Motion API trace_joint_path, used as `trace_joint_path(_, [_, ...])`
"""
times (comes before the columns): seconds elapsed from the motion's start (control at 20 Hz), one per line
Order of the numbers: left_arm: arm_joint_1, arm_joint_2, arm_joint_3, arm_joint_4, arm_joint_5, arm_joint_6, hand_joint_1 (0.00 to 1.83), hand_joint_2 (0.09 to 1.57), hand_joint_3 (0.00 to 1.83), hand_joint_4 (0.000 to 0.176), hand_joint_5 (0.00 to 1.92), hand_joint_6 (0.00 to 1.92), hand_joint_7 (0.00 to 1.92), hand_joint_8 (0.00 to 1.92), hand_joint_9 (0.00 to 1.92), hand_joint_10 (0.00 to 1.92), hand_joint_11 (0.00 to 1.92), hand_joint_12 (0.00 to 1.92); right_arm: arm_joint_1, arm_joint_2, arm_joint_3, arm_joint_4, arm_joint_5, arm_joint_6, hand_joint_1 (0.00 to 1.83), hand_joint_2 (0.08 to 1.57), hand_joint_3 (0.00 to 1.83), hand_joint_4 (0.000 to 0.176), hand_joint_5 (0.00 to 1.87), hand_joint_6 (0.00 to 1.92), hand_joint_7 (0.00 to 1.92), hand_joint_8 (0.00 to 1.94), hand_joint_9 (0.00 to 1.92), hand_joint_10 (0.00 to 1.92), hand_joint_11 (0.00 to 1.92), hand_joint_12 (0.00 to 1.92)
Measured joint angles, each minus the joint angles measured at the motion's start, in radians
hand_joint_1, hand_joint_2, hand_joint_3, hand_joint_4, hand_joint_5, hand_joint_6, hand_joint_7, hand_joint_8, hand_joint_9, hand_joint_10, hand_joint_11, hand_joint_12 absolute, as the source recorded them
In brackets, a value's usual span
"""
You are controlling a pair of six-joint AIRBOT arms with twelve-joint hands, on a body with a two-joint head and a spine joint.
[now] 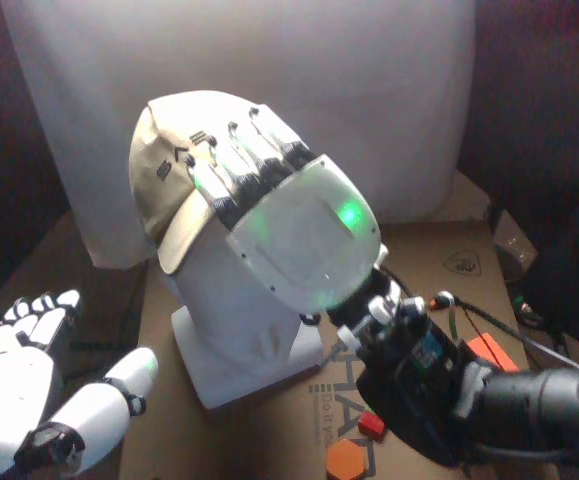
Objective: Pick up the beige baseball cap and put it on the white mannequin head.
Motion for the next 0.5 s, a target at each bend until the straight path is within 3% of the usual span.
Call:
trace_joint_path(0.4, [0.017, -0.005, -0.140, 0.030, -0.141, 0.056, 0.00, 1.20, 0.00, 0.000, 0.13, 0.00, 0.11, 0.00, 0.09, 0.00, 0.00, 0.44, -0.042, 0.013, -0.023, 0.154, -0.093, 0.005, 1.48, 1.16, 0.00, 0.000, 0.81, 1.02, 0.85, 1.12, 0.76, 1.38, 0.80, 1.70])
trace_joint_path(0.5, [0.027, -0.022, -0.154, 0.038, -0.149, 0.082, 0.00, 1.20, 0.00, 0.000, 0.13, 0.00, 0.11, 0.00, 0.09, 0.00, 0.00, 0.44, -0.061, 0.014, -0.040, 0.150, -0.090, -0.003, 1.36, 1.17, 0.00, 0.000, 0.83, 1.06, 0.88, 1.16, 0.79, 1.48, 0.77, 1.54])
